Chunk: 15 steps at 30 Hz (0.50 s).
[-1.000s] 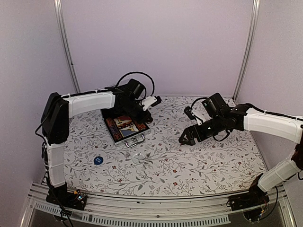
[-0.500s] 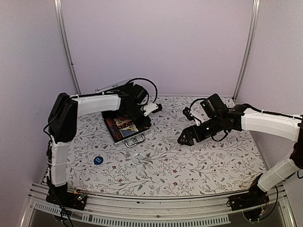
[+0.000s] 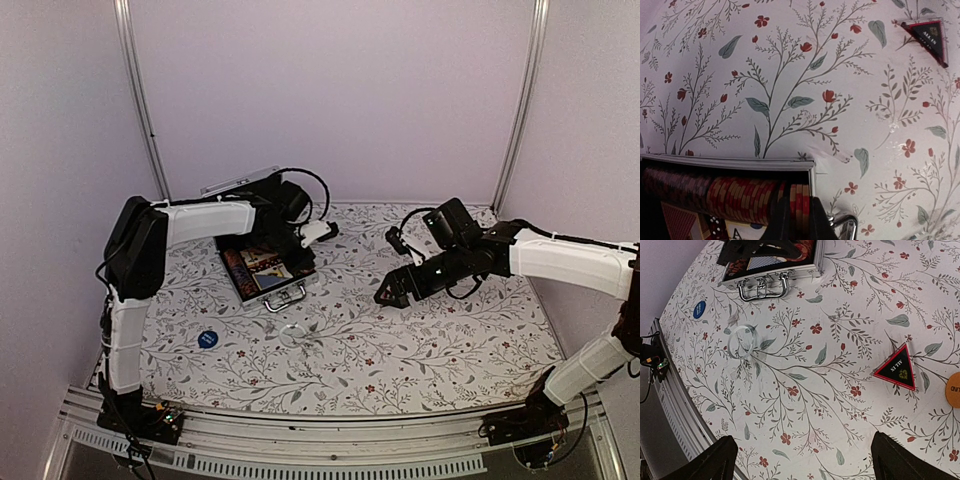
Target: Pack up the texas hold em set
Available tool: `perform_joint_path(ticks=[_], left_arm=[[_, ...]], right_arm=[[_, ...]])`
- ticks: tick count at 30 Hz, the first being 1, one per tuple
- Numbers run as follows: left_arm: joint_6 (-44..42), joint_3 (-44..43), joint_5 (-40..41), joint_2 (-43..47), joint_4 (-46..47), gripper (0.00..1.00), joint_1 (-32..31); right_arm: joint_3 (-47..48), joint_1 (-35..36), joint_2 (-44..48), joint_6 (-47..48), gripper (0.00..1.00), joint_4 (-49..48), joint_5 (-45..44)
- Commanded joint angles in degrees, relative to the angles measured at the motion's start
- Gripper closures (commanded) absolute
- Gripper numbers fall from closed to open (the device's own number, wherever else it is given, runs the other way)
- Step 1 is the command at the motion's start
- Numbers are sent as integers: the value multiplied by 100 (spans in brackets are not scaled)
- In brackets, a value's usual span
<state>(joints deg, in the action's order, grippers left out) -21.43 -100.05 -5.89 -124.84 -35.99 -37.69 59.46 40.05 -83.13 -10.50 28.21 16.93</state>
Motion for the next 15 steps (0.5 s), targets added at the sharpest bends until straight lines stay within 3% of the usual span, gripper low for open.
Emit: perform_joint_path(ticks=[1,15], left_arm=[[-54,-164,46,-92,-74,100,102],[-71,-146,301,-172,-110,100,165]], right_arm=[[-68,-30,-70,10,3,-96,63],[-121,-32,-150,5,3,-136,108]])
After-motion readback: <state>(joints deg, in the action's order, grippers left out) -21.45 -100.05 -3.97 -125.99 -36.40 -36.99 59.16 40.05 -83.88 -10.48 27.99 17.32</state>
